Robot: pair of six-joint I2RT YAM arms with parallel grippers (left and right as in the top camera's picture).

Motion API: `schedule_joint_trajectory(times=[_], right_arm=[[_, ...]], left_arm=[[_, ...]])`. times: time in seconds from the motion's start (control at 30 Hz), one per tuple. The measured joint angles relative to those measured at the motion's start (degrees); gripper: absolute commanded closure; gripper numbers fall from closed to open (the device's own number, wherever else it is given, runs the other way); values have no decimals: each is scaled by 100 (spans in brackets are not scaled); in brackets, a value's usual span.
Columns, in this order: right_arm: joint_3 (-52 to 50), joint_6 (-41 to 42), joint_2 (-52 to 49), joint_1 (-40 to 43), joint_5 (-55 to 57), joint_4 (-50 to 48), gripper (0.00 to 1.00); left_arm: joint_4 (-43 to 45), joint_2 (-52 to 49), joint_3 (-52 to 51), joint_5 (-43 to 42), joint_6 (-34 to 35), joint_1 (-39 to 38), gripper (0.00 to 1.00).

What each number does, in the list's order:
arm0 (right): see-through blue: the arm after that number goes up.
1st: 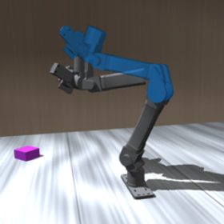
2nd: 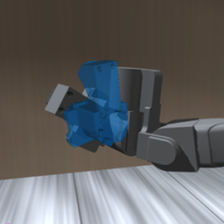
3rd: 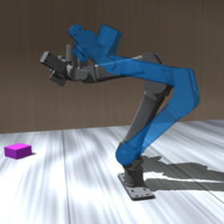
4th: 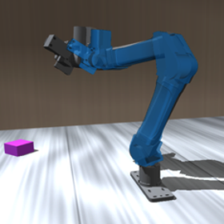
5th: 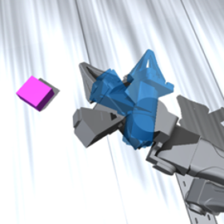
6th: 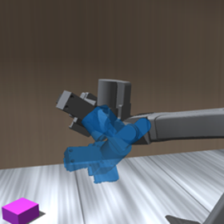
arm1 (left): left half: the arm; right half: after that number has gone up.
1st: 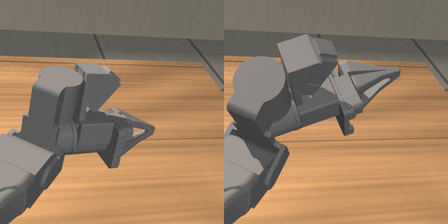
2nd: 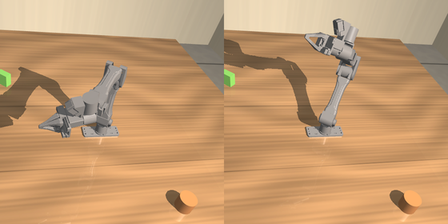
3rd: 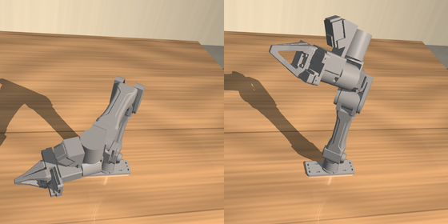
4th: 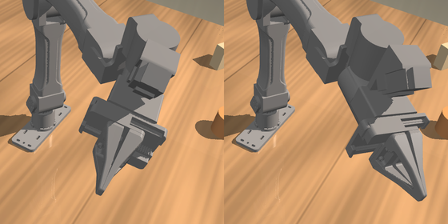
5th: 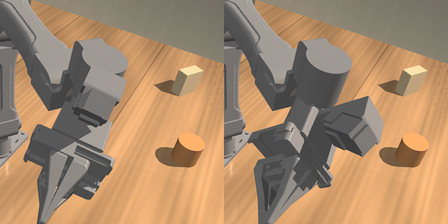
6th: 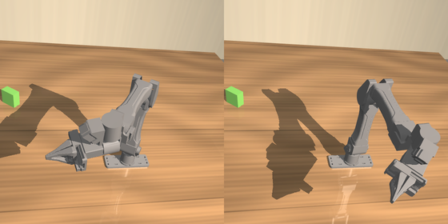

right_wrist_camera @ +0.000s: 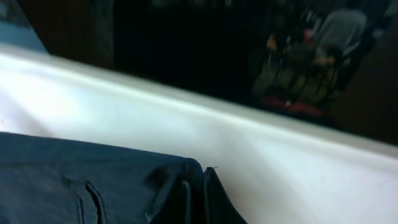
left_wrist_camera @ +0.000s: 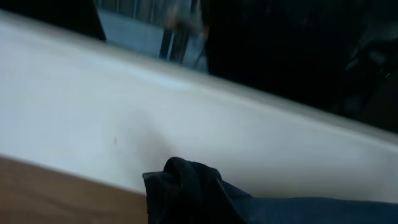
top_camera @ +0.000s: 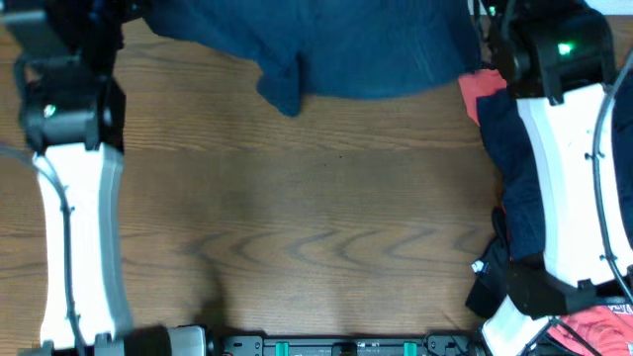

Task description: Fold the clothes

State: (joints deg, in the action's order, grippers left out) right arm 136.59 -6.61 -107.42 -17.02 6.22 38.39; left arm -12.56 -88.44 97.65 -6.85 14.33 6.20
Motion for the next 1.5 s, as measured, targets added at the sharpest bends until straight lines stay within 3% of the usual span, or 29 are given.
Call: schedule_joint_trajectory(times=[0.2, 0.57, 0.77, 0.9, 1.17, 1.5], right_arm=[[-20, -11, -474, 13, 0, -63, 99], [-31, -13, -667, 61, 83, -1290, 99], [-31, -13, -667, 129, -33, -1394, 99], [-24, 15, -667, 238, -291, -743, 99], [24, 455, -1021, 503, -811, 1530, 99], [4, 625, -1692, 507, -975, 2955, 99]], left_arm=[[85, -588, -4, 52, 96, 0, 94], [391, -562, 662, 149, 138, 2, 94], [343, -542, 911, 127, 138, 0, 94], [-37, -592, 914, 101, 157, -4, 94], [-1471, -1279, 931, -184, 223, -114, 94], [-2944, -1574, 920, -63, 330, -334, 94]])
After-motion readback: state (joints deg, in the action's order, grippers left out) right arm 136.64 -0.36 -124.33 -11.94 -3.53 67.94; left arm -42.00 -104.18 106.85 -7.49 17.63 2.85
